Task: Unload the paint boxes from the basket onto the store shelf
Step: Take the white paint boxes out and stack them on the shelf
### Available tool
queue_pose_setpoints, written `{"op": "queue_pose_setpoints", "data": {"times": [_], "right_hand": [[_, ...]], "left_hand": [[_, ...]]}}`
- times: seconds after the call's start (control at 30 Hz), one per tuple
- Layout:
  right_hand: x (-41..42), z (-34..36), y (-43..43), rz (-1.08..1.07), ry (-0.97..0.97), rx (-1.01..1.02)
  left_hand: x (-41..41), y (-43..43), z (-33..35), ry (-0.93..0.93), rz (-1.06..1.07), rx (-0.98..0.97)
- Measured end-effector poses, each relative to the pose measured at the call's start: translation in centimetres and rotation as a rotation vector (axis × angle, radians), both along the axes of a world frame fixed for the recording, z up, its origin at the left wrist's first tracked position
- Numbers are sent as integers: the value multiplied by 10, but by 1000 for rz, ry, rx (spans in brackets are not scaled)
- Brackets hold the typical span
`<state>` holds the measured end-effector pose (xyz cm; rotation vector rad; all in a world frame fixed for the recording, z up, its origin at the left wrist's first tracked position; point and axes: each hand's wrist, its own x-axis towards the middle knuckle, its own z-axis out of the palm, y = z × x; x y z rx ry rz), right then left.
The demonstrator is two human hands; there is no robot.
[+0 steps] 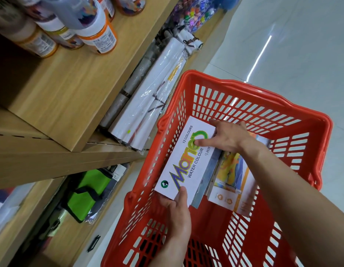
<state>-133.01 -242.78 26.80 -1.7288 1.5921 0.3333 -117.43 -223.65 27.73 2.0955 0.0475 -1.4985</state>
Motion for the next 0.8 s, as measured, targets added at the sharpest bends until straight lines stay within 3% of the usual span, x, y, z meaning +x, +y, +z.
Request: {"op": "queue_pose_setpoints", "data": {"times": [0.1,0.43,0.63,0.8], "right_hand": [[0,1,-1,7,-4,26],[3,8,8,-28,-2,-70],[7,36,16,-172,-199,-78],[-3,65,50,-340,-323,-194]], "left_hand": [[-2,-5,2,-5,42,45],[-11,3,16,-55,7,-132],[-12,15,40,-32,5,-144],[-3,32,69,-158,-126,-249]]}}
